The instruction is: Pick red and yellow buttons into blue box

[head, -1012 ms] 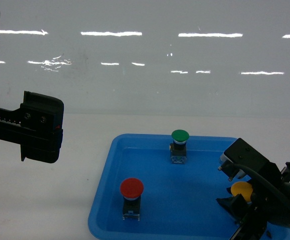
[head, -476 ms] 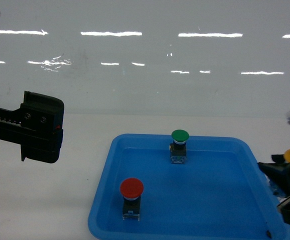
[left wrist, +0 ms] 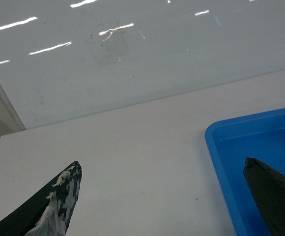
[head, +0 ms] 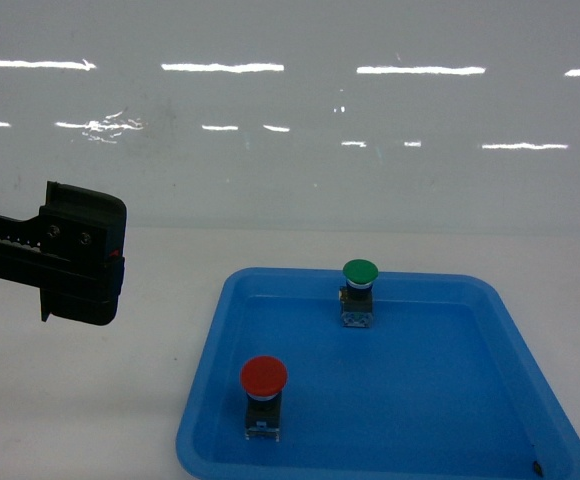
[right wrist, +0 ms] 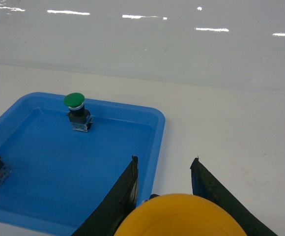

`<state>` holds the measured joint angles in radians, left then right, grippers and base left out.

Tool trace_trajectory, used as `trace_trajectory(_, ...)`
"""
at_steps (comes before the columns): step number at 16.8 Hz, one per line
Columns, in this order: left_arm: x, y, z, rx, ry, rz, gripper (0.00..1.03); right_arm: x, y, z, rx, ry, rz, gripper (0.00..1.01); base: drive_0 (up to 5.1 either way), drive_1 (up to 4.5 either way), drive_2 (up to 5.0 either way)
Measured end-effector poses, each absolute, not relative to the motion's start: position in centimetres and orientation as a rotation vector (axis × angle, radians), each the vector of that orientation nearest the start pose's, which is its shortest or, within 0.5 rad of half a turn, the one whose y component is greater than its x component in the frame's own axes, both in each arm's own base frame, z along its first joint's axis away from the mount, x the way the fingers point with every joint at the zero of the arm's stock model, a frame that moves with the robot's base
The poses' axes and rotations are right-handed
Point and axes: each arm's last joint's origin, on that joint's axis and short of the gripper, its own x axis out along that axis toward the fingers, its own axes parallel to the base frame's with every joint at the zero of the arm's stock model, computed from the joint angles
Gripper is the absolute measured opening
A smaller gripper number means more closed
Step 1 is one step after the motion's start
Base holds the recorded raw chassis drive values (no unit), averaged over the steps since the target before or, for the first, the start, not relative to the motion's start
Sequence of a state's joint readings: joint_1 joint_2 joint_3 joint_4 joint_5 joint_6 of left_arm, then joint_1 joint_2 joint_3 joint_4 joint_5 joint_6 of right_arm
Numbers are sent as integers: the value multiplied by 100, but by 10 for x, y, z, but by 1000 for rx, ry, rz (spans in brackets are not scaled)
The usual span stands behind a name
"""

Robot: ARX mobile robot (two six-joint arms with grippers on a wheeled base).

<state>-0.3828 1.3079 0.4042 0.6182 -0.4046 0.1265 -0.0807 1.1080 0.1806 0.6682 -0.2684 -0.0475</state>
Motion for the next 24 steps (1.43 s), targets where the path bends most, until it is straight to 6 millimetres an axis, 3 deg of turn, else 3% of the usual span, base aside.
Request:
trace_trajectory(2,227,-79,176,235,265,5,98,170,-6,159,5,231,170,29,0,0,0)
trace_trajectory(4,227,-79,176,235,265,5,98,163,-6,164,6,193,164,29,0,0,0)
trace_trajectory(17,227,-79,176,235,266,4,98,167,0,167,23,174,147,29,0,0,0)
trace_trajectory(24,249,-110,171,263,388,-147,98,167,0,167,23,175,147,29,0,0,0)
